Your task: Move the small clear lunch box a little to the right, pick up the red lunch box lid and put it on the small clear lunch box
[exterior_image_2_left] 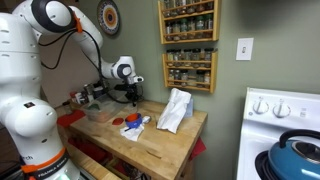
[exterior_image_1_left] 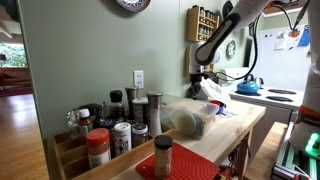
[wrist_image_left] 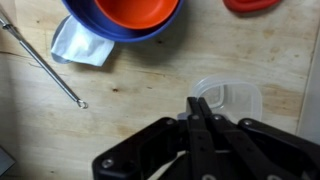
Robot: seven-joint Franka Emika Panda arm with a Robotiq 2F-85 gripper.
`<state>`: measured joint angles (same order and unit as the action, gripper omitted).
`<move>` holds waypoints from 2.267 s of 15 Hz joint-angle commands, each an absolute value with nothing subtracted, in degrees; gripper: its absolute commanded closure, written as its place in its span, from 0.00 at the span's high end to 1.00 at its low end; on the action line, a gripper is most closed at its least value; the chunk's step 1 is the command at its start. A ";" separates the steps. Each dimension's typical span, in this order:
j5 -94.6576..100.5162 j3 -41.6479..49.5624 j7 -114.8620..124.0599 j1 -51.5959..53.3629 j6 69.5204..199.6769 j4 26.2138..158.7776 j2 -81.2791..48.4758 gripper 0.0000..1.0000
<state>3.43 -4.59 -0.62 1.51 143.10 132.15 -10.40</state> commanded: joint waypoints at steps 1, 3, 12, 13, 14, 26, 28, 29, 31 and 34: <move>3.58 -1.87 0.81 0.89 142.54 130.23 -9.59 0.00; 3.46 -0.69 2.09 0.61 142.27 128.75 -10.35 0.00; 4.84 1.07 9.17 1.55 141.26 127.83 -12.91 0.27; 4.94 1.01 8.71 1.53 141.63 128.06 -12.57 0.29; 4.61 0.89 8.98 1.60 141.77 128.65 -10.83 0.34; 6.92 0.17 30.40 2.38 128.86 129.76 -0.99 0.87; 6.92 0.18 30.49 2.38 128.86 129.98 -1.00 0.87; 6.92 0.18 30.51 2.38 128.86 130.09 -1.00 0.97; 3.98 -0.30 34.30 2.82 128.89 131.56 -0.32 1.00; 1.07 -1.33 43.98 3.41 130.21 135.81 1.56 1.00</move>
